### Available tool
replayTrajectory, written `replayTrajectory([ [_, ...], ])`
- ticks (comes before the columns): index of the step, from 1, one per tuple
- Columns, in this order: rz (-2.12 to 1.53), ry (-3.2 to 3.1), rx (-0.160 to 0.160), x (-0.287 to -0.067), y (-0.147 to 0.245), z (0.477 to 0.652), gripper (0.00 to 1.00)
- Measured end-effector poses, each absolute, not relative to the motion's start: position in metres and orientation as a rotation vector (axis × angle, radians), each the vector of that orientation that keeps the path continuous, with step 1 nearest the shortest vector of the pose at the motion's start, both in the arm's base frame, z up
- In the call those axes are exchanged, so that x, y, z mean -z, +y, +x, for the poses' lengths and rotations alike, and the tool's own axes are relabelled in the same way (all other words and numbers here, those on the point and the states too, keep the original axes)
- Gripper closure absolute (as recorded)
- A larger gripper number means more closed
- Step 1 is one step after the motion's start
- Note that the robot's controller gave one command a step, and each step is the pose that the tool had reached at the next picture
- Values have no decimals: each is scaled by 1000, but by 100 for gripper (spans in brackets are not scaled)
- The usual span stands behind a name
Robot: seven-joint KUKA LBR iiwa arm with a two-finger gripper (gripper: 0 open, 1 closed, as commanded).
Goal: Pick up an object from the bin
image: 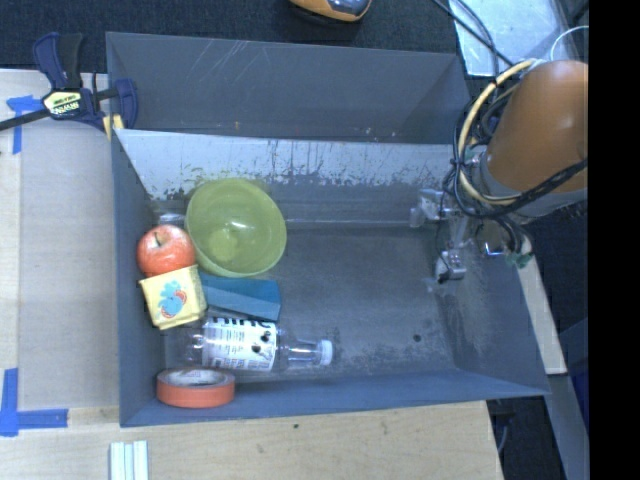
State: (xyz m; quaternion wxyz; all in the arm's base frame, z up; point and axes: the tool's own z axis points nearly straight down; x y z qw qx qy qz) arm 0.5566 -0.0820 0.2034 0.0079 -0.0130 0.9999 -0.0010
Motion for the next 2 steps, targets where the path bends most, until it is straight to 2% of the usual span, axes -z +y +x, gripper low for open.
replayTrajectory([
  [1,-472,3084,12,-207,-123,545,0],
  [2,-423,3117,-5,-103,-145,505,0],
])
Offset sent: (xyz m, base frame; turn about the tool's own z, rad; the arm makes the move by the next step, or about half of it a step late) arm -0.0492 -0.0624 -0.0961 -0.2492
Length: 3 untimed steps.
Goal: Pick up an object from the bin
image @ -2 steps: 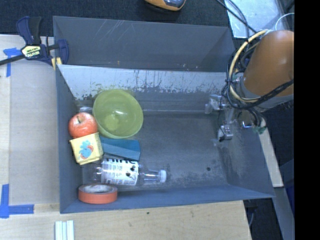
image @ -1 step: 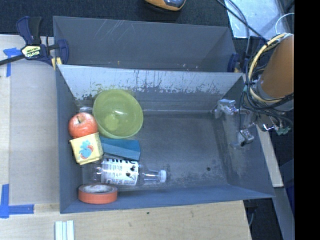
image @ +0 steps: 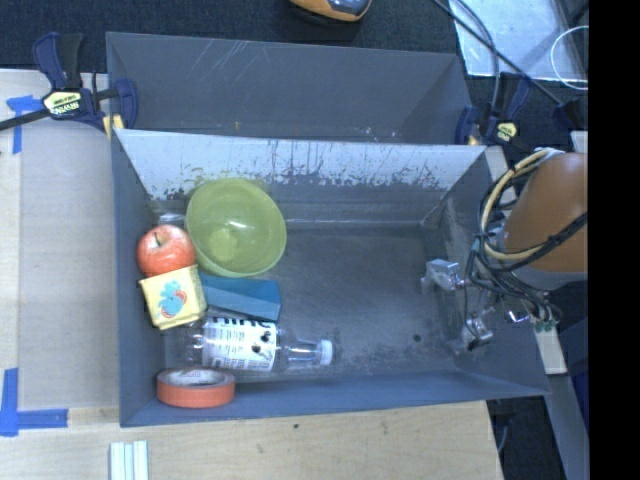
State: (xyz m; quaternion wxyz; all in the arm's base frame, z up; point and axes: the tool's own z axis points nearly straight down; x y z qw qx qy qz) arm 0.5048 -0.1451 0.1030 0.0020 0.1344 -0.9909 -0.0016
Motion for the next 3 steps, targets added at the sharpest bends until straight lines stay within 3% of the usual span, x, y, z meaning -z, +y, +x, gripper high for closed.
replayTrajectory([
  [1,394,-3136,-7,-226,-151,514,0],
  [2,608,-3091,-2,-125,-153,514,0],
  [3,780,-3070,-18,-160,-153,494,0],
])
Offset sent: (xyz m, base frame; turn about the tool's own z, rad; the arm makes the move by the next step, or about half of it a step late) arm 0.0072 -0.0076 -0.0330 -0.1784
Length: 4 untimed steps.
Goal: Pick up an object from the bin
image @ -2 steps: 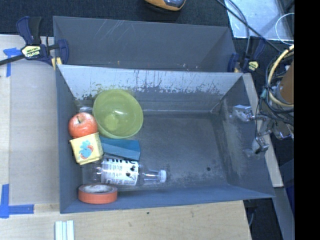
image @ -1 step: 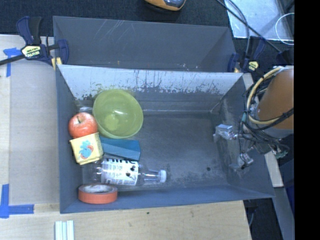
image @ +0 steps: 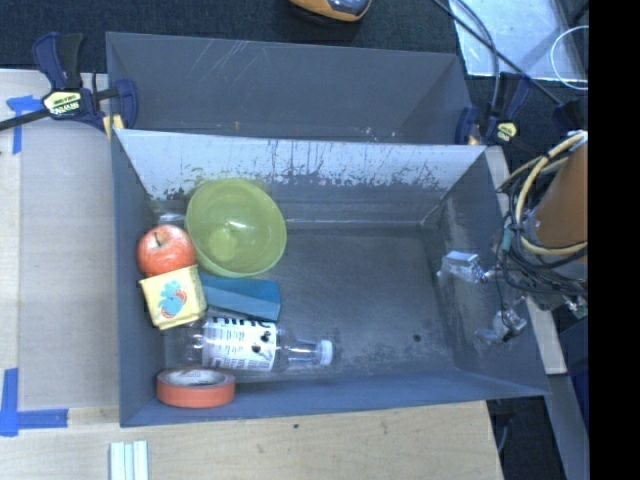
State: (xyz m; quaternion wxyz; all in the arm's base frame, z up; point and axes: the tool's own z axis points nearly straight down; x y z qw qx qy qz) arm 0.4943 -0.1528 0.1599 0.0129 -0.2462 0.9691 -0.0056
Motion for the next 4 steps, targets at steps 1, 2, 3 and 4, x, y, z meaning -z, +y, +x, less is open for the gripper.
replayTrajectory([
  [1,-680,3050,5,-202,-144,567,0],
  [2,-753,3034,8,-93,-106,505,0],
  [3,-756,3022,14,-138,-104,509,0],
  [4,-1032,2951,-4,-69,-147,508,0],
])
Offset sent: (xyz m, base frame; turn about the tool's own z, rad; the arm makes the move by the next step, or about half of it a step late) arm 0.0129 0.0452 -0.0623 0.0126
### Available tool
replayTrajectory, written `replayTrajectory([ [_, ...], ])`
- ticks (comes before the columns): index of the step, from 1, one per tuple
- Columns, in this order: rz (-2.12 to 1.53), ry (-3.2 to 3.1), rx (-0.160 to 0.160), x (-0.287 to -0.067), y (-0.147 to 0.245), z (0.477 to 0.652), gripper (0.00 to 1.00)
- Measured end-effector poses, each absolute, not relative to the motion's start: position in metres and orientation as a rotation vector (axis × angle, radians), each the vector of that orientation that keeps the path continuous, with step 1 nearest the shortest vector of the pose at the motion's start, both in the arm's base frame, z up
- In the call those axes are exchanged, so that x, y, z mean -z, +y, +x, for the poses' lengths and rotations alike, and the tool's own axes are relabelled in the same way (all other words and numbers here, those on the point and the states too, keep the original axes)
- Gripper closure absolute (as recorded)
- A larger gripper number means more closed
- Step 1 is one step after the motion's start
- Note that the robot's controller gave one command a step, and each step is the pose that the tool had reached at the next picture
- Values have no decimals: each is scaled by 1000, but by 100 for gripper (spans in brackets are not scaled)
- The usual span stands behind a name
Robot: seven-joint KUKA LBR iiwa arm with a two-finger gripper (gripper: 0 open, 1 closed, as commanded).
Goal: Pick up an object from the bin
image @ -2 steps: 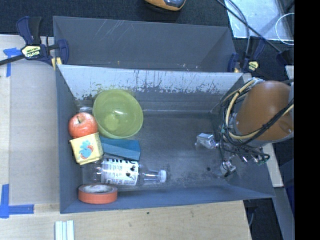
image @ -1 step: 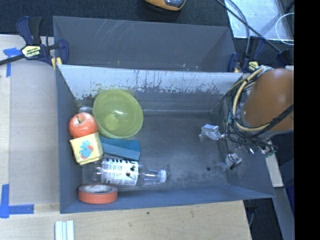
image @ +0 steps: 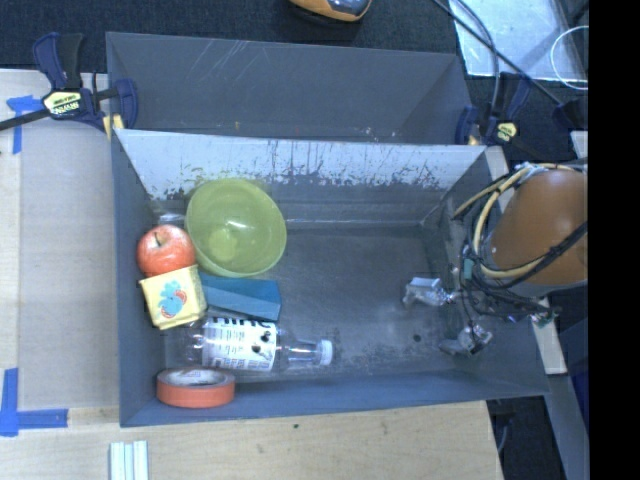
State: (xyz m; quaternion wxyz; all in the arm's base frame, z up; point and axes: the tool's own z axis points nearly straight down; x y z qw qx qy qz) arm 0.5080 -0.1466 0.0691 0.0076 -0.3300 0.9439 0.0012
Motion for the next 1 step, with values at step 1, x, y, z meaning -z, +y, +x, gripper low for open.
replayTrajectory([
  [1,-830,3008,9,-179,-134,496,0],
])
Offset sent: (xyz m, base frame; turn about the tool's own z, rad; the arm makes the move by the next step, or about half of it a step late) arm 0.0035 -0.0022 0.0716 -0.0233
